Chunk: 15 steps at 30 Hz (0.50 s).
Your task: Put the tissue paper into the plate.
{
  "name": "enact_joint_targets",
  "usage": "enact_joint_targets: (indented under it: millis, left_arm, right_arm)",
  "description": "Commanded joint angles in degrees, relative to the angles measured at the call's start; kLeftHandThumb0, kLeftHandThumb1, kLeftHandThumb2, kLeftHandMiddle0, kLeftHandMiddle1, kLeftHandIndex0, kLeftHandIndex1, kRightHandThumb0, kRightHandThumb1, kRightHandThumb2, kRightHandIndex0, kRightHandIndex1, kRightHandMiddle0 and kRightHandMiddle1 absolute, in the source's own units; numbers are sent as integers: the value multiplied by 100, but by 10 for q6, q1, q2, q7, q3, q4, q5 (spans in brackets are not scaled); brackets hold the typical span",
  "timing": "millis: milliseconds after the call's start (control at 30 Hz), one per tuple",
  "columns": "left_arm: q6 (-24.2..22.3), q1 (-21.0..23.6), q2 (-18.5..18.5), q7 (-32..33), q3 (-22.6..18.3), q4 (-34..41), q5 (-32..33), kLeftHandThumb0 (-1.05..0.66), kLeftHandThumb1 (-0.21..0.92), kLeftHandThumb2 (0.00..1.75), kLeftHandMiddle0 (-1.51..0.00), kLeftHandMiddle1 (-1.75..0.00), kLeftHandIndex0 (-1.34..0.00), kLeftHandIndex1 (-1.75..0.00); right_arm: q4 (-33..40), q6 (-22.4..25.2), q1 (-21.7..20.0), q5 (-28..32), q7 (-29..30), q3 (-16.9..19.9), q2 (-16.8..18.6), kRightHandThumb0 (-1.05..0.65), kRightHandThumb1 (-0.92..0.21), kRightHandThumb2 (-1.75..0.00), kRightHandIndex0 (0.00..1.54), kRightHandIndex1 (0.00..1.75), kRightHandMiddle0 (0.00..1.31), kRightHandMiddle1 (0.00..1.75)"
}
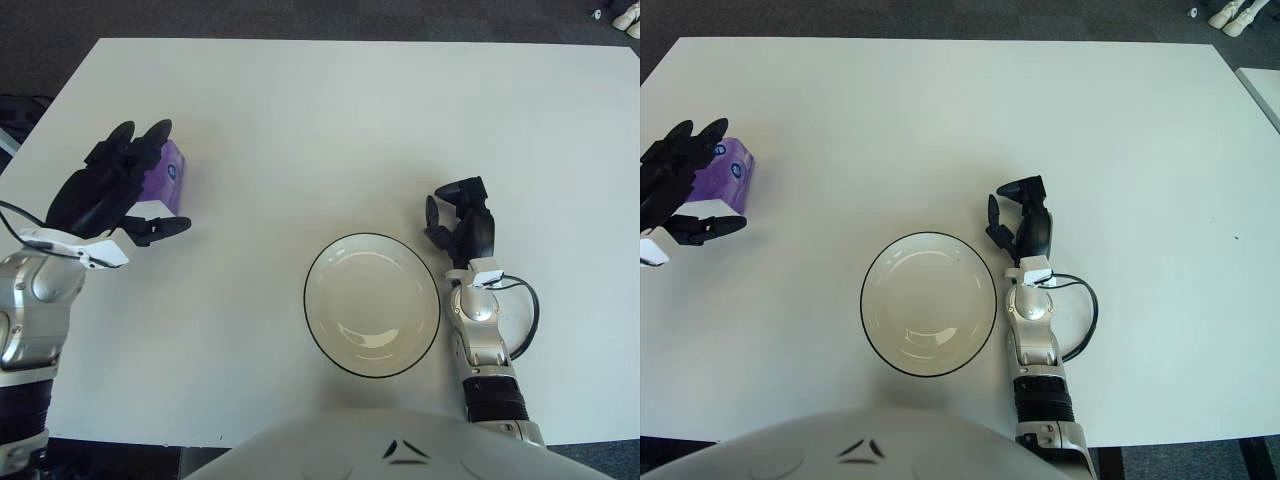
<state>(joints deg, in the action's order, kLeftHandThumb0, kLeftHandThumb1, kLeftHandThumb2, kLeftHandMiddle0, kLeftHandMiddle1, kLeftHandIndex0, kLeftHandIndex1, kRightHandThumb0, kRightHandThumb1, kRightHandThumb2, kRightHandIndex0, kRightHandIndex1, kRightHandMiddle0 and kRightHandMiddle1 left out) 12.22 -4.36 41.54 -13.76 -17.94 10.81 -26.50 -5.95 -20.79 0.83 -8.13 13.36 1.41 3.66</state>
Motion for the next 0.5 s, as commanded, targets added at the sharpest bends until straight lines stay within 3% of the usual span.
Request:
enact_joint_targets:
  millis: [0,467]
  left_arm:
    - [11,22,18,-7,15,-32,7,-105,55,67,0,0,0,0]
    - [60,111,36,8,73,-170,10,-104,54,69,0,0,0,0]
  right_arm:
    - [-31,24,30,-2,4,4,0,-37,-75,-76,60,136,29,175]
    - [-24,28,32,2,-1,2,-4,-36,-77,-74,58,134,27,175]
